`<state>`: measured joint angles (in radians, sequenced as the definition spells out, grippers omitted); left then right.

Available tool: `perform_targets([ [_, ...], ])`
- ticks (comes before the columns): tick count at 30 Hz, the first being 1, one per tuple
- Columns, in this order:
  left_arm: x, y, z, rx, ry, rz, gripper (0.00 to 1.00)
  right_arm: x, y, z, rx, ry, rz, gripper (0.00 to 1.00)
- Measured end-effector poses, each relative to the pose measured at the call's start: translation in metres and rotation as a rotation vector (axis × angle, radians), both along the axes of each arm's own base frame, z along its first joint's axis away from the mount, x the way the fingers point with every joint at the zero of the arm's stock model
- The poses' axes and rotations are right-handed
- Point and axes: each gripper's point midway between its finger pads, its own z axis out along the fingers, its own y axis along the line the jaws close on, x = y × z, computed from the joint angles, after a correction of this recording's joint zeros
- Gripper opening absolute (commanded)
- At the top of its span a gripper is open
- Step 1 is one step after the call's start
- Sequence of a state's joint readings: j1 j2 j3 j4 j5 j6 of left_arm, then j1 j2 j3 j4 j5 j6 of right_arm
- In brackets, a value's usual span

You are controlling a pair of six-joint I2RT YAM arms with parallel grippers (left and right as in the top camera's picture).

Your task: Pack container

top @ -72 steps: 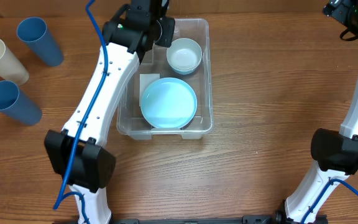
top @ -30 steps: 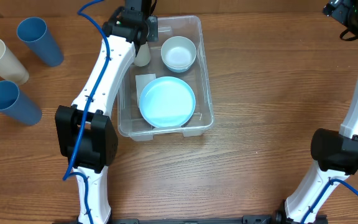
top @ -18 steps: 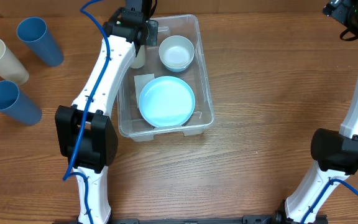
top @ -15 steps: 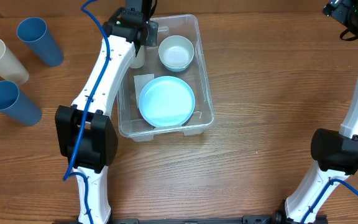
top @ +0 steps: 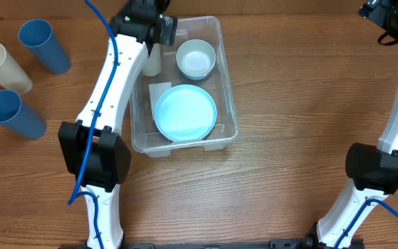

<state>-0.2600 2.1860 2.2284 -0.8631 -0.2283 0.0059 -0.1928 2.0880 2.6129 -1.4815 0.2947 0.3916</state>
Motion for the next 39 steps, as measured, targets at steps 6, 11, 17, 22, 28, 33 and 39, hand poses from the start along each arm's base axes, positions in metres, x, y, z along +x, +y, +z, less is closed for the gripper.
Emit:
perform_targets([
  [6, -0.028, 0.017, 0.075, -0.034, -0.037, 0.012, 0.89, 0.000, 0.000, 0.000, 0.000, -0.001, 0.000, 1.00],
  [11, -0.047, 0.135, 0.075, -0.078, 0.037, 0.245, 0.88, 0.000, 0.000, 0.000, 0.000, 0.000, 0.000, 1.00],
  [17, -0.100, 0.268, 0.052, -0.181, 0.153, 0.597, 0.96, 0.000, 0.000, 0.000, -0.001, 0.000, 0.000, 1.00],
  [22, -0.117, 0.328, 0.055, -0.193, 0.122, 0.689, 1.00, 0.000, 0.000, 0.000, 0.000, 0.000, 0.000, 1.00],
  [28, -0.103, 0.379, 0.035, -0.115, 0.093, 0.664, 1.00, 0.000, 0.000, 0.000, 0.000, -0.001, 0.000, 1.00],
  [33, -0.077, 0.393, -0.045, -0.151, 0.205, 0.566, 0.96, 0.000, 0.000, 0.000, -0.001, 0.000, 0.000, 1.00],
  [39, -0.068, 0.391, -0.118, -0.188, 0.325, 0.520, 0.41, 0.000, 0.000, 0.000, 0.000, -0.001, 0.000, 1.00],
])
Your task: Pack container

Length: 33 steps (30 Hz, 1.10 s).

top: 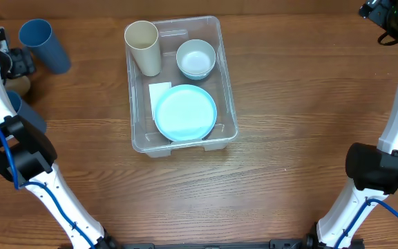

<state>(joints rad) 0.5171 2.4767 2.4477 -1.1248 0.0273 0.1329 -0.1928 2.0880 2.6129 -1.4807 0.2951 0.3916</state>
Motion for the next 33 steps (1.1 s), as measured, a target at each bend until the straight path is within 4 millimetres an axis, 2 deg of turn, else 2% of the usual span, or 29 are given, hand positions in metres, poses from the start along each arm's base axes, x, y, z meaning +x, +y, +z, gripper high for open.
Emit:
perform_targets([
  [2, 0.002, 0.000, -0.003, 0.000, -0.003, -0.010, 0.08, 0.000, 0.000, 0.000, 0.000, 0.001, 0.000, 1.00],
  [3, 0.003, 0.000, -0.003, -0.001, -0.005, -0.013, 0.04, 0.000, 0.000, 0.000, 0.000, 0.000, 0.000, 1.00],
  [7, 0.006, 0.003, 0.006, 0.013, -0.028, 0.006, 0.04, 0.000, 0.000, 0.000, 0.000, 0.000, 0.000, 1.00],
  [11, -0.002, -0.002, 0.011, -0.019, -0.006, 0.036, 0.04, 0.000, 0.000, 0.000, 0.000, 0.000, 0.000, 1.00],
  [13, -0.003, -0.003, 0.023, -0.027, -0.015, 0.053, 0.04, 0.000, 0.000, 0.000, 0.000, 0.000, 0.000, 1.00],
  [15, -0.002, -0.003, 0.047, -0.017, -0.055, 0.071, 0.04, 0.000, 0.000, 0.000, 0.001, 0.000, 0.000, 1.00],
  [18, -0.001, -0.002, 0.096, 0.015, -0.144, 0.093, 0.04, 0.000, 0.000, 0.000, 0.000, 0.000, 0.000, 1.00],
  [21, -0.010, -0.007, 0.139, 0.037, -0.212, 0.110, 0.04, 0.000, 0.000, 0.000, 0.000, 0.000, 0.000, 1.00],
  [22, -0.015, -0.010, 0.159, 0.050, -0.247, 0.115, 0.04, 0.000, 0.000, 0.000, 0.000, 0.000, 0.001, 1.00],
  [23, -0.025, -0.016, 0.191, 0.072, -0.302, 0.118, 0.04, 0.000, 0.000, 0.000, 0.000, 0.000, 0.000, 1.00],
  [24, -0.029, -0.022, 0.211, 0.081, -0.339, 0.113, 0.04, 0.000, 0.000, 0.000, 0.000, 0.000, 0.000, 1.00],
  [26, -0.041, -0.046, 0.257, 0.084, -0.435, 0.075, 0.04, 0.000, 0.000, 0.000, 0.000, 0.000, 0.000, 1.00],
  [28, -0.049, -0.096, 0.314, 0.067, -0.574, -0.037, 0.04, 0.000, 0.000, 0.000, 0.000, 0.000, 0.000, 1.00],
  [30, -0.048, -0.157, 0.355, 0.034, -0.693, -0.186, 0.04, 0.000, 0.000, 0.000, 0.000, 0.000, 0.000, 1.00],
  [32, -0.042, -0.216, 0.369, -0.019, -0.743, -0.332, 0.04, 0.000, 0.000, 0.000, 0.000, 0.000, 0.000, 1.00],
  [33, -0.033, -0.269, 0.363, -0.072, -0.729, -0.448, 0.04, 0.000, 0.000, 0.000, 0.000, 0.000, 0.000, 1.00],
])
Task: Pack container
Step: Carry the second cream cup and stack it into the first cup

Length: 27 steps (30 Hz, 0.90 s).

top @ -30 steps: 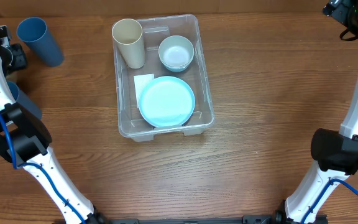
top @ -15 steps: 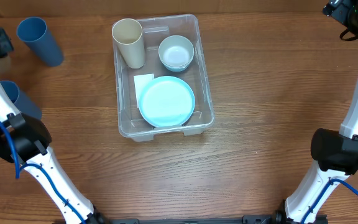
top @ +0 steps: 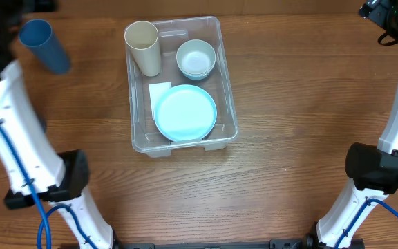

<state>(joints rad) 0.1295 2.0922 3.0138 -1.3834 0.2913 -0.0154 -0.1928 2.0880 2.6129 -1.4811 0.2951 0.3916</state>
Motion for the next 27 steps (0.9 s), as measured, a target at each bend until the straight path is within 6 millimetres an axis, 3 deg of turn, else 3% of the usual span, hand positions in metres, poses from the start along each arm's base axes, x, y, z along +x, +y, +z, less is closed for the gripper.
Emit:
perform_targets([
  [2, 0.010, -0.043, -0.016, 0.014, 0.036, -0.096, 0.04, 0.000, 0.000, 0.000, 0.000, 0.000, 0.000, 1.00],
  [6, 0.027, -0.131, -0.083, 0.104, 0.192, -0.228, 0.04, 0.000, 0.000, 0.000, 0.000, 0.000, 0.000, 1.00],
  [9, 0.030, -0.163, -0.120, 0.157, 0.280, -0.269, 0.04, 0.000, 0.000, 0.000, 0.000, -0.001, 0.000, 1.00],
  [12, 0.029, -0.162, -0.145, 0.196, 0.354, -0.250, 0.04, 0.000, 0.000, 0.000, 0.000, 0.000, 0.000, 1.00],
  [18, 0.033, -0.145, -0.151, 0.221, 0.376, -0.193, 0.04, 0.000, 0.000, 0.000, 0.000, 0.000, 0.000, 1.00],
  [27, 0.005, -0.123, -0.174, 0.292, 0.535, -0.142, 0.04, 0.000, 0.000, 0.000, 0.000, 0.000, 0.000, 1.00],
])
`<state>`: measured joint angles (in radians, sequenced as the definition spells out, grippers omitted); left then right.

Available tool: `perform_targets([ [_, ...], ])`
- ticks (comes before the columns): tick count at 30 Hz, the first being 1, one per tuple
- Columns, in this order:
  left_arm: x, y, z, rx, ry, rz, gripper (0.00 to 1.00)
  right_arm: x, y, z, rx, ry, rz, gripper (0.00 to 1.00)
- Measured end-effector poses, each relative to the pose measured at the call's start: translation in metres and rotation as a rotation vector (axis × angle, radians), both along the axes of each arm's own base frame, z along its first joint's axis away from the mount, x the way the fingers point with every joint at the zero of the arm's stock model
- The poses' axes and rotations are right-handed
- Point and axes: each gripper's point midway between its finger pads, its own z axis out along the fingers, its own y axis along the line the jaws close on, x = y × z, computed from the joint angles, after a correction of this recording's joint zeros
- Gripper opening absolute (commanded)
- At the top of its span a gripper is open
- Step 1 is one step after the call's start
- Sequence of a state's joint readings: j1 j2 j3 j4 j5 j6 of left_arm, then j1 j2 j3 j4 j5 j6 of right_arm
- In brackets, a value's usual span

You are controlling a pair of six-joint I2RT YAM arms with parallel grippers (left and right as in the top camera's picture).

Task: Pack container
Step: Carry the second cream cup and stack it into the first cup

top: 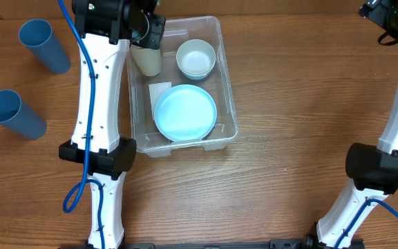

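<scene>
A clear plastic container sits mid-table, holding a white bowl, a light blue plate and a cream cup in its far left corner. My left gripper is right over that cup's mouth, and its wrist hides the fingers. Two blue cups lie on the table to the left. My right gripper is at the far right corner, away from everything, and its jaws are unreadable.
A small white label lies on the container floor beside the plate. The left arm stretches along the container's left side. The right arm's base stands at the right.
My left arm was at the table's far left, over the loose cups. Now its gripper is above the cream cup in the container. No cream cup is left on the table.
My left gripper was first over the container's far left corner with a cream cup under it, while another cream cup lay at the left. Then it was at that loose cup, then still at the far left. Now it is back over the container.
</scene>
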<state>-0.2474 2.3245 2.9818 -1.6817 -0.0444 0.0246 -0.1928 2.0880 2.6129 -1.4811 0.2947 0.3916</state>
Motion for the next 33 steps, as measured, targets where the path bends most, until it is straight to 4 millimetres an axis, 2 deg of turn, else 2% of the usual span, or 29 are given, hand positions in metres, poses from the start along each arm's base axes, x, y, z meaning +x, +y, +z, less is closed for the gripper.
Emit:
perform_targets([
  [7, 0.013, 0.017, 0.006, -0.008, -0.042, 0.044, 0.04, 0.000, 0.000, 0.000, 0.000, 0.000, 0.000, 1.00],
  [19, 0.017, 0.004, 0.009, -0.075, -0.058, 0.005, 0.04, 0.000, 0.000, 0.000, 0.000, 0.000, 0.000, 1.00],
  [24, 0.015, 0.003, -0.003, -0.071, -0.014, 0.003, 0.04, 0.000, 0.000, 0.000, 0.000, -0.001, 0.000, 1.00],
  [29, 0.020, 0.002, -0.030, -0.059, 0.056, 0.004, 0.04, 0.000, 0.000, 0.000, 0.000, 0.000, 0.000, 1.00],
  [33, 0.025, 0.001, -0.033, -0.061, 0.048, 0.004, 0.07, 0.000, 0.000, 0.000, 0.000, -0.001, 0.000, 1.00],
])
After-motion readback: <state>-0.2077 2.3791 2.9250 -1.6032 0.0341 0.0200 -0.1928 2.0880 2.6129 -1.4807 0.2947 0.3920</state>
